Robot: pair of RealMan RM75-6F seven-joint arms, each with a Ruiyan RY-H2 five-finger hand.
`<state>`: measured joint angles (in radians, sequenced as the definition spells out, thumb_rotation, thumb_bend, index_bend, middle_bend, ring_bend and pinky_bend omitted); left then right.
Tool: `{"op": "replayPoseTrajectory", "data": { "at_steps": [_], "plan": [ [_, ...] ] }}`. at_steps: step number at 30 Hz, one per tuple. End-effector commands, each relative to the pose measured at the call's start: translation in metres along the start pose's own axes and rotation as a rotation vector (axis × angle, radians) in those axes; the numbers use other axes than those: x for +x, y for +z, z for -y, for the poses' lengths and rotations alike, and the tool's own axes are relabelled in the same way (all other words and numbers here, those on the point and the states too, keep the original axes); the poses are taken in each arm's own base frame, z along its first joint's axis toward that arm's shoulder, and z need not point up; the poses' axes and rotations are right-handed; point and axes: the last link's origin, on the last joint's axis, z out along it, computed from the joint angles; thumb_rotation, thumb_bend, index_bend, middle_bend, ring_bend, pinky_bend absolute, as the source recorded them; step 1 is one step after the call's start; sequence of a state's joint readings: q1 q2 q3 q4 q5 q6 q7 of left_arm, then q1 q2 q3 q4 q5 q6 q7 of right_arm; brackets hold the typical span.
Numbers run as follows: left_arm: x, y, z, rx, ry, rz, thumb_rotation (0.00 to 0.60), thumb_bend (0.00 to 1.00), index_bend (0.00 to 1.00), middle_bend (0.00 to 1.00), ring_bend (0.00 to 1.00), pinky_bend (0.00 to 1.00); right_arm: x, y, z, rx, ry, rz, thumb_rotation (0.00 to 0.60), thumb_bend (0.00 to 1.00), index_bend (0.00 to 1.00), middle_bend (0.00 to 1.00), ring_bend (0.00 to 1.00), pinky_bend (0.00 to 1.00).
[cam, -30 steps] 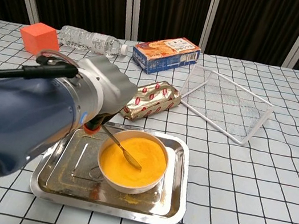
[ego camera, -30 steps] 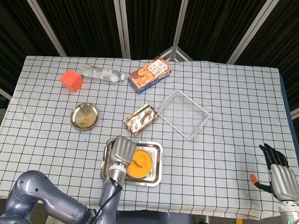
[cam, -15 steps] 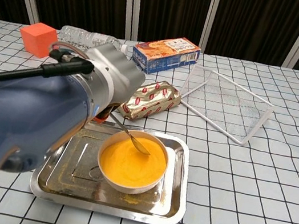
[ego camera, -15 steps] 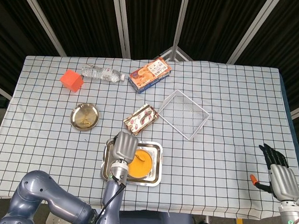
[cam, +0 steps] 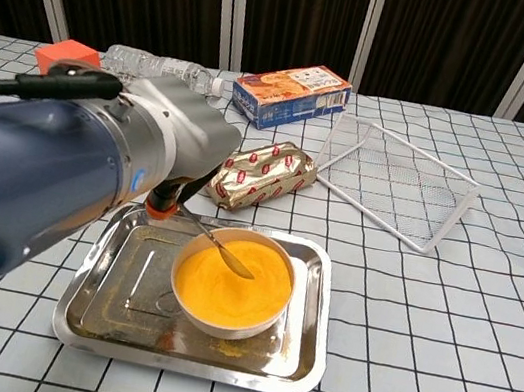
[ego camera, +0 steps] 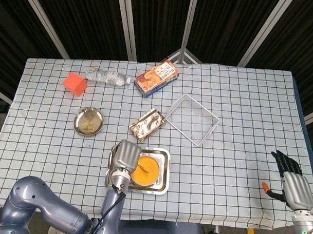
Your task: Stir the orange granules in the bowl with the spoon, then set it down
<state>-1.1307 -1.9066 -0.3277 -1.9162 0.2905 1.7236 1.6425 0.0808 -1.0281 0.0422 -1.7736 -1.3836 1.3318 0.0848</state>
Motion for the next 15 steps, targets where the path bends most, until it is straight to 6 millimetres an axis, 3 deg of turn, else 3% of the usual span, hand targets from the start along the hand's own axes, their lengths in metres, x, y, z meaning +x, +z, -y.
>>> {"op": "replayPoseTrajectory", "data": {
  "at_steps": [1,15],
  "plan": [
    [-0.002,-0.001,-0.001,-0.011,0.005,0.014,0.6,1.0,0.85,1.0,0.98,1.0,0.0,0.0,0.0,-0.001,0.001,0.0,0.6,0.36,0.0,0.0,0.0,0.0],
    [-0.009,0.007,-0.015,0.004,0.018,0.048,0.6,1.0,0.85,1.0,0.98,1.0,0.0,0.0,0.0,-0.002,0.001,0.003,0.6,0.36,0.0,0.0,0.0,0.0]
  ]
}}
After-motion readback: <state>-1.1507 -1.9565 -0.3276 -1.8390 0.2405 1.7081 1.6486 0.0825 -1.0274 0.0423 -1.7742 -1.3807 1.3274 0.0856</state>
